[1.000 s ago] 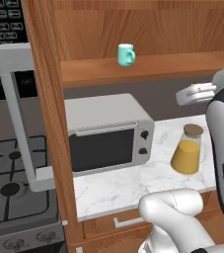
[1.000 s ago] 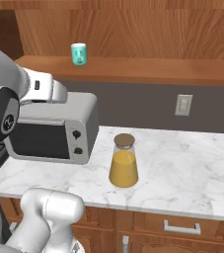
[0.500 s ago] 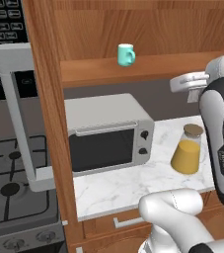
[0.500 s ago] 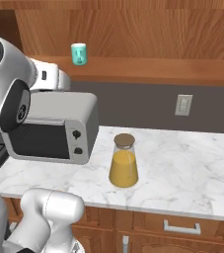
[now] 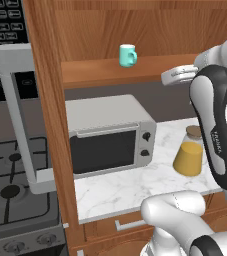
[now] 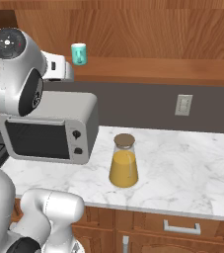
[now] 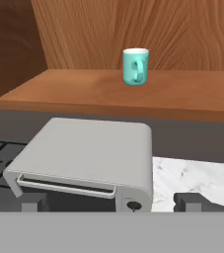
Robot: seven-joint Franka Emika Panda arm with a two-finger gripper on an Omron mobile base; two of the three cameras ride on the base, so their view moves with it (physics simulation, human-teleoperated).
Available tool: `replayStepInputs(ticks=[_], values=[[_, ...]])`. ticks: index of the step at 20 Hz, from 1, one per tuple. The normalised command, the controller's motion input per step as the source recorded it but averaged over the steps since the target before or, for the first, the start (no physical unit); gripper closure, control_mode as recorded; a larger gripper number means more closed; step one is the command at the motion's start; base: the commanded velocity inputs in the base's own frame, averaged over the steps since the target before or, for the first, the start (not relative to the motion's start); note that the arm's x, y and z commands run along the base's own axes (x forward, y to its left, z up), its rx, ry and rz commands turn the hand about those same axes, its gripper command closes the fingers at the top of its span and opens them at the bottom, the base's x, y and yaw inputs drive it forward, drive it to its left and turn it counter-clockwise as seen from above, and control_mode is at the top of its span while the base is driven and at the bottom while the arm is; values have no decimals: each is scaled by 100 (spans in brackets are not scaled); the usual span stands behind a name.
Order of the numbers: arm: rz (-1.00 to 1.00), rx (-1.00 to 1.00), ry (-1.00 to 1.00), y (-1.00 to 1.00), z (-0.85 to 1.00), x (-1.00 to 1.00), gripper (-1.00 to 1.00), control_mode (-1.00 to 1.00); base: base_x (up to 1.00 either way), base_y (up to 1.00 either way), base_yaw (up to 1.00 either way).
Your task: There is a tray on the dining counter. Grab the cup, mug, and pitcher and place them on the tray. The pitcher may be placed next to the tray if it cannot fit the tray.
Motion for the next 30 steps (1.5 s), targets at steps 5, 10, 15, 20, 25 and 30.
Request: replayStepInputs(ticks=[5,10,15,20,25,30], values=[[3,2,0,2,0,49,-100,-100,0,0,0],[0,0,0,0,0,56,-100,-100,0,0,0],[0,0,0,0,0,50,-100,-100,0,0,0],[0,0,0,0,0,45,-100,-100,0,0,0],[1,0,0,0,0,32,-100,-100,0,0,0],[2,0,0,0,0,16,-100,-100,0,0,0]])
